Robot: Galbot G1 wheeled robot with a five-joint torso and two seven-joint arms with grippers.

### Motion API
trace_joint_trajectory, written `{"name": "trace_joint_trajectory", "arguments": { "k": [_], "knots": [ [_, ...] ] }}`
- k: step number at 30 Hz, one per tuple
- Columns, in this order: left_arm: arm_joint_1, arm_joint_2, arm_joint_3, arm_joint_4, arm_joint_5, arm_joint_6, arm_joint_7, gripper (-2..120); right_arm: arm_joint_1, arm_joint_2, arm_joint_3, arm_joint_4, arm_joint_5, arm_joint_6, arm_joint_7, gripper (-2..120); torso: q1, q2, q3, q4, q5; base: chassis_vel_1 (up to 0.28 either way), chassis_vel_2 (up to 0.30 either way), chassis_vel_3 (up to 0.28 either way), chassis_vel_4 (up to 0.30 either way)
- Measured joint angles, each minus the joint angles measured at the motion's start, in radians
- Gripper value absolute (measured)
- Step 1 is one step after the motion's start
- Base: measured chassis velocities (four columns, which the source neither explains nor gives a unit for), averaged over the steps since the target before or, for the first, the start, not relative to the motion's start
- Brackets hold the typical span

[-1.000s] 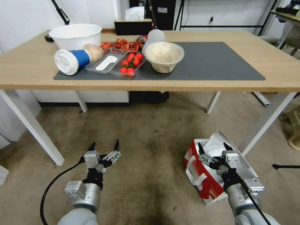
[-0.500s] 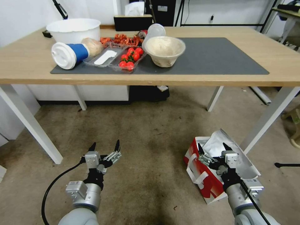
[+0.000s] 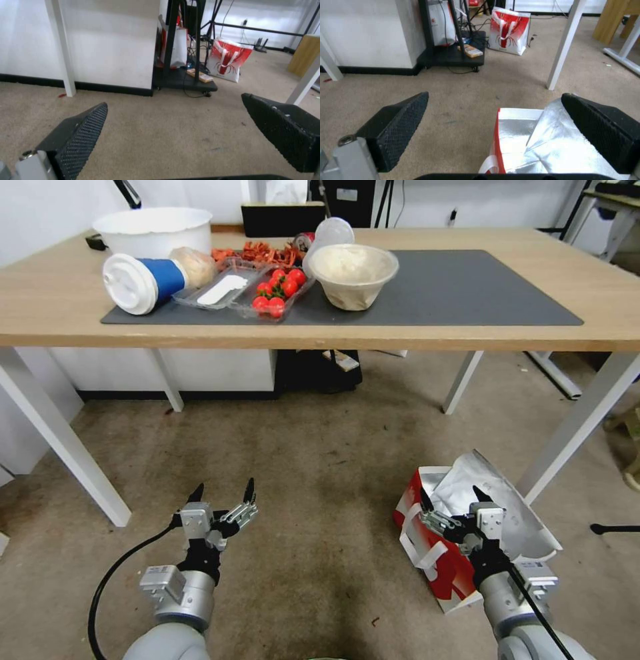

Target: Pick up the food delivery bag from the floor and place it on the table.

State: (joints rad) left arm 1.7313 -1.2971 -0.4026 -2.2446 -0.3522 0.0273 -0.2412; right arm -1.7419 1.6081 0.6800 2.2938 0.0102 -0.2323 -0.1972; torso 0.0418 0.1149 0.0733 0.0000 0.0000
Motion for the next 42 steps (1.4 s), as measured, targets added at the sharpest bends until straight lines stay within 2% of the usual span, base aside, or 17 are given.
{"name": "trace_joint_trajectory", "arguments": {
  "k": [14, 20, 26, 42],
  "knots": [
    [-0.002, 0.000, 0.002, 0.010, -0.003, -0.003, -0.001, 100, 0.003, 0.000, 0.001, -0.001, -0.001, 0.000, -0.001, 100, -0.004, -0.050, -0.045, 0.0000, 0.0000, 0.000, 0.000, 0.000, 0.000],
    [-0.002, -0.002, 0.004, 0.014, -0.003, -0.007, -0.001, 100, 0.003, 0.000, 0.001, -0.001, -0.002, 0.000, -0.003, 100, -0.006, -0.078, -0.072, 0.0000, 0.0000, 0.000, 0.000, 0.000, 0.000],
    [-0.003, -0.001, 0.004, 0.018, -0.002, -0.008, -0.001, 100, 0.006, 0.000, 0.001, -0.003, -0.002, 0.000, -0.004, 100, -0.009, -0.093, -0.073, 0.0000, 0.0000, 0.000, 0.000, 0.000, 0.000],
    [-0.009, -0.001, 0.005, 0.028, -0.006, -0.015, -0.001, 100, 0.010, 0.000, 0.006, -0.025, -0.003, 0.001, -0.006, 100, -0.010, -0.089, -0.073, 0.0000, 0.0000, 0.000, 0.000, 0.000, 0.000]
  ]
}}
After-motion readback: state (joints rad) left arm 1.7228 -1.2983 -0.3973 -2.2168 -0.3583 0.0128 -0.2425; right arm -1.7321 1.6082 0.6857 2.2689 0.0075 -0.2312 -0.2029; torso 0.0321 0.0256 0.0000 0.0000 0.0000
